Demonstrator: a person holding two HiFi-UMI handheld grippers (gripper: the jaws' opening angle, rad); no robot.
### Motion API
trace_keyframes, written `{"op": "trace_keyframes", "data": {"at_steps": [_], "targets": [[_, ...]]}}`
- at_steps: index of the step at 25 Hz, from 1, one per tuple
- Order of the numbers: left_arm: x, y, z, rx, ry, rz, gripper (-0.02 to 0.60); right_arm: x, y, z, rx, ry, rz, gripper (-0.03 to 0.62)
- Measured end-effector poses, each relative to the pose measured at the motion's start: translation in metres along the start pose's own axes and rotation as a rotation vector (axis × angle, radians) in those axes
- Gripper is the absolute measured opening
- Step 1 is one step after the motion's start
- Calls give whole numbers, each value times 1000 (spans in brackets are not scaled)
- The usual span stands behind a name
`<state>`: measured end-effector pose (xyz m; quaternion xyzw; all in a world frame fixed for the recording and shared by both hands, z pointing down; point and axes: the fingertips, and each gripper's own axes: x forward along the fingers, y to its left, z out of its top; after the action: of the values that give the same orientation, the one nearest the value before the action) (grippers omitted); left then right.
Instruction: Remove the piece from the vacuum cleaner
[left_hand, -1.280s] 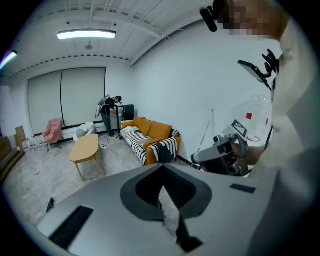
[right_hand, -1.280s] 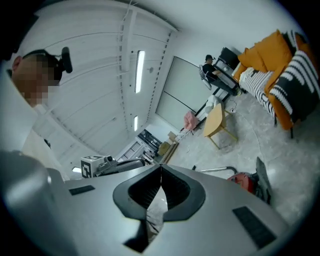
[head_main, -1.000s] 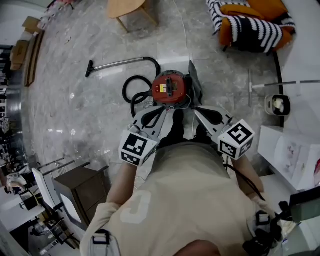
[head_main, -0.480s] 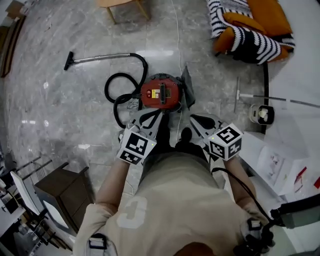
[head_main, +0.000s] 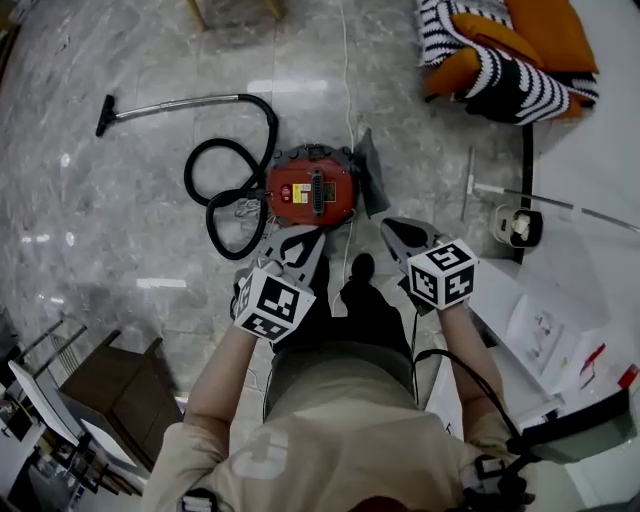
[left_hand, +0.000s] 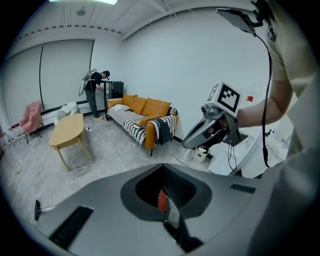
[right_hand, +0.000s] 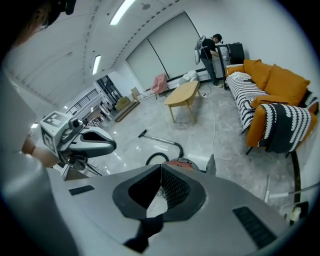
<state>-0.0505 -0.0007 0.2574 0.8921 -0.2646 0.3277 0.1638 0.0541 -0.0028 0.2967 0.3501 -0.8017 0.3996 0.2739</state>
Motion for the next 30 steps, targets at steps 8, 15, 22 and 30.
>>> {"op": "trace_keyframes", "data": {"at_steps": [8, 15, 22, 30], "targets": [[45, 12, -64, -49, 55, -50, -3, 91, -74, -35, 100, 78, -61, 3], [90, 10, -110, -73, 92, -91, -3, 148, -109, -65, 155, 92, -107, 3], [132, 22, -135, -49, 102, -72, -3, 172, -153, -96, 181, 117, -182, 3], [159, 27, -151, -74, 105, -63, -3, 189, -186, -112, 201, 137, -235, 149]]}}
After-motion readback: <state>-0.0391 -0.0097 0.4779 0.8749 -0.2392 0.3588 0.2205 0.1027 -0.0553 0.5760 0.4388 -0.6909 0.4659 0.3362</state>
